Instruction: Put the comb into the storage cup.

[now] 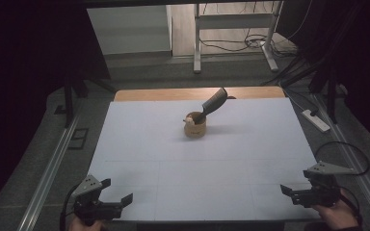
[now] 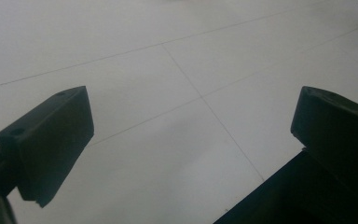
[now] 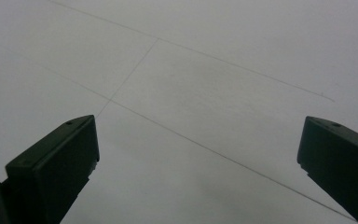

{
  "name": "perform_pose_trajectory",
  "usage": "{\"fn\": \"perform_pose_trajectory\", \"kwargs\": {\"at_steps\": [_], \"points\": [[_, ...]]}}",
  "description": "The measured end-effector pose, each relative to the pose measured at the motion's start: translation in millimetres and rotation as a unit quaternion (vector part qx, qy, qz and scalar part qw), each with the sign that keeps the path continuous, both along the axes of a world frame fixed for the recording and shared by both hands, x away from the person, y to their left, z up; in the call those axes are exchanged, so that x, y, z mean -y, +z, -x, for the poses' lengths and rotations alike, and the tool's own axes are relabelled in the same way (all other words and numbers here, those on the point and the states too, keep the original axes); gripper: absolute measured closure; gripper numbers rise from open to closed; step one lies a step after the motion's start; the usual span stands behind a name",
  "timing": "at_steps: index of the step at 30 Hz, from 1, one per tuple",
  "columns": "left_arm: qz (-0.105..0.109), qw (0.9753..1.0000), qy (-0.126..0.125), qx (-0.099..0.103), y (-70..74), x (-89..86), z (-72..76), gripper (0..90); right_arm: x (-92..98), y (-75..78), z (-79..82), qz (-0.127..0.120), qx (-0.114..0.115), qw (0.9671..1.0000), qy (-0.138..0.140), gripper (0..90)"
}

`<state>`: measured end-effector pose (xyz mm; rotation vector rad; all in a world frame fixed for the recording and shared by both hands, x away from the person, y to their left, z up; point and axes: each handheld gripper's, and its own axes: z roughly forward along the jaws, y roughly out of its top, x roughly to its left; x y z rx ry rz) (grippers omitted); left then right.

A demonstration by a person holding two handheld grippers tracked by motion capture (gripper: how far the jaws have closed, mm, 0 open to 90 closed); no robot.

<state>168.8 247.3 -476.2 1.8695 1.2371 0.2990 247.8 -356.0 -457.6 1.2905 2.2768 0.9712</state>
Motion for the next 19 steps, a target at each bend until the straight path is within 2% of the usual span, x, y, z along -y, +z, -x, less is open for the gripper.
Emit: {"fn": "perform_pose_trajectory", "kwargs": {"at_steps": [5, 16, 19], "points": [[-0.001, 1.0, 0.001, 0.0, 0.0, -0.1, 0.2, 0.0, 2.5, 1.3, 3.1, 0.003, 0.0, 0.9999, -0.009, 0.0], [-0.002, 1.0, 0.003, 0.0, -0.2, -0.4, 0.3, 0.0, -1.1, 0.8, 9.5, 0.049, -0.023, 0.9985, -0.004, 0.0], [-0.001, 1.0, 0.004, -0.001, 0.0, 0.1, -0.2, 0.0, -1.6, 0.1, 9.4, 0.054, -0.026, 0.9982, -0.002, 0.0]]}}
